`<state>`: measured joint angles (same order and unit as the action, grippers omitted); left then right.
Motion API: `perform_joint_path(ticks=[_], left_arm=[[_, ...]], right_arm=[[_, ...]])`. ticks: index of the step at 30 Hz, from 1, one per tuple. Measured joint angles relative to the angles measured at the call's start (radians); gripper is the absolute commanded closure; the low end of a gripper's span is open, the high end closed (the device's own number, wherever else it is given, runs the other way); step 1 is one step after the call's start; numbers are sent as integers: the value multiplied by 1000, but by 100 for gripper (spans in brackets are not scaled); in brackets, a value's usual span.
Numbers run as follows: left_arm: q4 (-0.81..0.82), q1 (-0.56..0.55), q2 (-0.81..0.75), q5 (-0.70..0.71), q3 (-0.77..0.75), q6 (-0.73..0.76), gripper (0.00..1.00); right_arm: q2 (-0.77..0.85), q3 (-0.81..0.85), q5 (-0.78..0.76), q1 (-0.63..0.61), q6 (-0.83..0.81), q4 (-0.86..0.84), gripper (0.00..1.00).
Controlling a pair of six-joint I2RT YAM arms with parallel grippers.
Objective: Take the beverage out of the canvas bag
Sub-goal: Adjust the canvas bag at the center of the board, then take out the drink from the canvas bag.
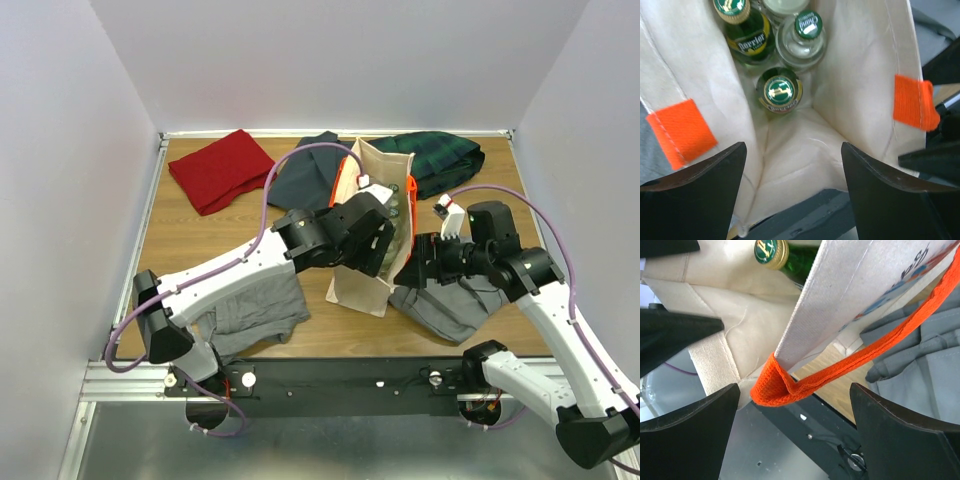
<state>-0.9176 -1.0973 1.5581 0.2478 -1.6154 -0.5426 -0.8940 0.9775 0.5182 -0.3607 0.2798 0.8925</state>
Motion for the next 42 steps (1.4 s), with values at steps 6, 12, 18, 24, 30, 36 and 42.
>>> perform_joint_path(ticks=[6,12,18,24,30,36,42], left_arm=[[-10,2,83,15,-92,12,15],[-12,2,151,13,-106,18,16],[-13,2,164,14,-104,18,20],[-12,2,166,29,-104,13,25],[-15,2,192,41,-105,1,27],[-15,4,208,53,-105,-2,30],[-16,10,221,59,-105,-2,41]], right_arm=[[5,-11,8,0,0,17,0],[5,-13,12,0,0,18,0],[5,-15,18,0,0,18,0],[6,-18,19,0,0,18,0],[11,-20,19,0,0,17,0],[13,-23,19,0,0,17,0],[14,-23,19,0,0,17,0]])
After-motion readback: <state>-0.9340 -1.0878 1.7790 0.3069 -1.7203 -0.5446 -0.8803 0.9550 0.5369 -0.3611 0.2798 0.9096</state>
